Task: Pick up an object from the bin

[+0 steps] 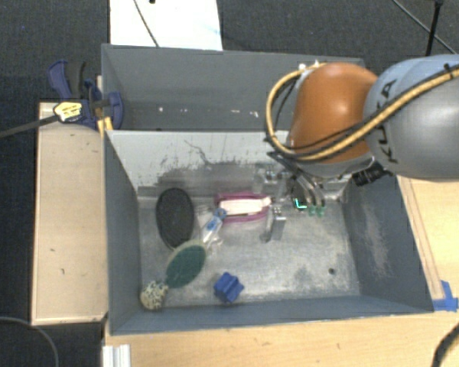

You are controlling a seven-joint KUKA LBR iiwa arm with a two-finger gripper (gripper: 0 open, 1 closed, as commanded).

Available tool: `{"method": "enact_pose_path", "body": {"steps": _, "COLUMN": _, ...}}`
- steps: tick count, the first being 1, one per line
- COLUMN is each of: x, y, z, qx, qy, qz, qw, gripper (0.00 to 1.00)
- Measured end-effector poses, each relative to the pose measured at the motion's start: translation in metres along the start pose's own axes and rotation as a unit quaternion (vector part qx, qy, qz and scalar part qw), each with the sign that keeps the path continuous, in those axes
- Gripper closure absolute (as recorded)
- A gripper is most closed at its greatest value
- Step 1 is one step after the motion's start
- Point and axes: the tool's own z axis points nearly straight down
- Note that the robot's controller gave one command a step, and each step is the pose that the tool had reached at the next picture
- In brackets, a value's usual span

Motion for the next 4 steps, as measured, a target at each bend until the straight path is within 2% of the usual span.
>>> {"method": "enact_pose_path", "body": {"steps": 1, "x": -0.022, "y": 0.028, "z": 0.097, "qx": 0.000, "qy": -0.0054, "qz": -0.216, "qw": 0.9763, "gripper": 0.00}}
{"method": "enact_pose_path", "body": {"steps": 2, "x": -0.023, "y": 0.028, "z": 0.095, "qx": 0.000, "qy": -0.0068, "qz": -0.214, "qw": 0.9769, "gripper": 1.00}}
{"method": "enact_pose_path", "body": {"steps": 3, "x": -0.021, "y": 0.027, "z": 0.098, "qx": 0.001, "qy": -0.0031, "qz": -0.212, "qw": 0.9772, "gripper": 0.00}}
{"method": "enact_pose_path", "body": {"steps": 4, "x": 0.030, "y": 0.101, "z": 0.085, "qx": -0.001, "qy": -0.0043, "qz": -0.256, "qw": 0.9667, "gripper": 0.00}}
